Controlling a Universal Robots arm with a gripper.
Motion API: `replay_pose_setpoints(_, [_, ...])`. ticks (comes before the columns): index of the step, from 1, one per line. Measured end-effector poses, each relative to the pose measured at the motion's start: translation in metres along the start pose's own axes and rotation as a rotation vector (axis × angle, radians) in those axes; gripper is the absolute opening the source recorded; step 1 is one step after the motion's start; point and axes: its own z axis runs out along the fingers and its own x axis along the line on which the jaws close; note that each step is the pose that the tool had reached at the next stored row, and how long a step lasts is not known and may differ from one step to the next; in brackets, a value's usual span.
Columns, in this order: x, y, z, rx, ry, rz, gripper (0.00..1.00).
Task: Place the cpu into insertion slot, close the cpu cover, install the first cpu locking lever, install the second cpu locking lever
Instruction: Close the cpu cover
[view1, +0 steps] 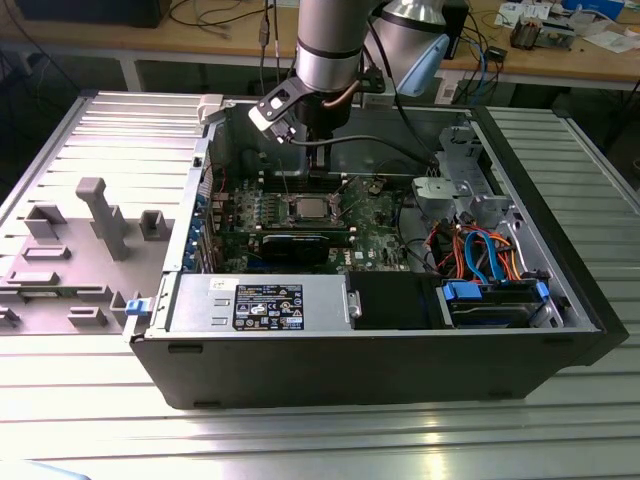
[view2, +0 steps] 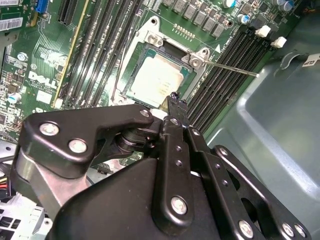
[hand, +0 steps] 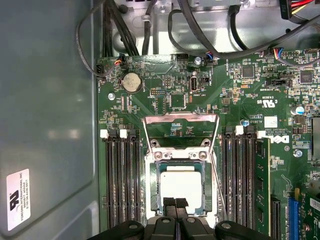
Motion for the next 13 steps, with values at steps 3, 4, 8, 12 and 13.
replay_pose_setpoints(3, [0.0000,0.0000,-0.0004,0.0000,0.0014,0.000,0.11])
replay_pose_setpoints(4, [0.0000,0.0000,-0.0005,0.0000,0.0017,0.000,0.11])
replay_pose_setpoints(8, [0.0000,0.0000,-0.0008,0.0000,0.0027,0.000,0.11])
replay_pose_setpoints(12, [0.0001,0.0000,-0.0018,0.0001,0.0070,0.000,0.11])
replay_pose_setpoints(13, [0.0001,0.0000,-0.0018,0.0001,0.0072,0.000,0.11])
